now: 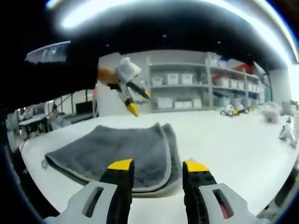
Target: Open the folded towel by lifting each exposed corner and separating the folded layers until the towel lies flat within the target outline without major curled edges
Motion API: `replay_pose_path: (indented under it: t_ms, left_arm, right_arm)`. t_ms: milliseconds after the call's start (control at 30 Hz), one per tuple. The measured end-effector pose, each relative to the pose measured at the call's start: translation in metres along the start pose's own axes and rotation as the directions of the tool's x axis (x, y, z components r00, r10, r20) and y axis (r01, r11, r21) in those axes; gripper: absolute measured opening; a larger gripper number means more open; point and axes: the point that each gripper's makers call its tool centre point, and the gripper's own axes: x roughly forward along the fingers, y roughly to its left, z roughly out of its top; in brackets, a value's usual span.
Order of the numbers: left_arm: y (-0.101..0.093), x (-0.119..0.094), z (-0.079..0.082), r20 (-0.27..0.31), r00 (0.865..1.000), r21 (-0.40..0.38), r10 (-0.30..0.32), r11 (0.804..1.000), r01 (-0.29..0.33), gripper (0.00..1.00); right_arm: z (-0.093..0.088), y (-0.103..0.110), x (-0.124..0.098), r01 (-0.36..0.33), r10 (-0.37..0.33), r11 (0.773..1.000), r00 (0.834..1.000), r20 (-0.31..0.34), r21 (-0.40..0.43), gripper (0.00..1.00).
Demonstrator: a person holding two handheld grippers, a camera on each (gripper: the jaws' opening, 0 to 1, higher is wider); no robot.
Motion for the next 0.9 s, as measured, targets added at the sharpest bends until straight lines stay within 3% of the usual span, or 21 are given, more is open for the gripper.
replay_pose_path:
  t_ms: [100,367,467,567,667,767,900]
  left_arm:
    - [0.003,0.013,-0.007,-0.033,0.999,0.034,0.03,0.999,-0.028,0.8]
    - [-0.005,0.041,-0.017,-0.063,0.998,0.007,-0.006,1.0,0.006,0.74]
    - [-0.008,0.045,-0.015,-0.062,0.998,0.047,-0.021,0.999,0.024,0.72]
    - [-0.011,0.048,-0.012,-0.057,0.997,0.064,-0.042,0.997,0.046,0.61]
    - [-0.004,0.057,-0.005,-0.029,0.998,0.029,-0.058,0.998,0.059,0.52]
    - [0.003,0.066,-0.002,-0.007,0.996,0.003,-0.09,0.996,0.09,0.52]
    - [0.005,0.071,-0.015,-0.047,0.995,0.023,-0.094,0.995,0.095,0.53]
  right_arm:
    - [-0.002,-0.002,0.0,0.003,-0.003,1.0,1.0,0.001,0.008,0.37]
    - [-0.005,0.0,0.001,0.003,-0.003,1.0,1.0,-0.005,0.009,0.35]
    - [-0.006,0.001,0.002,-0.001,0.001,1.0,1.0,-0.012,0.011,0.32]
    - [-0.007,0.005,0.003,-0.012,0.012,1.0,1.0,-0.022,0.016,0.32]
    - [-0.01,0.006,0.009,-0.011,0.012,1.0,0.999,-0.04,0.023,0.3]
    - [-0.017,0.005,0.013,-0.002,0.005,0.999,0.997,-0.076,0.043,0.27]
    - [-0.025,0.006,0.014,-0.014,0.019,0.999,0.993,-0.113,0.041,0.27]
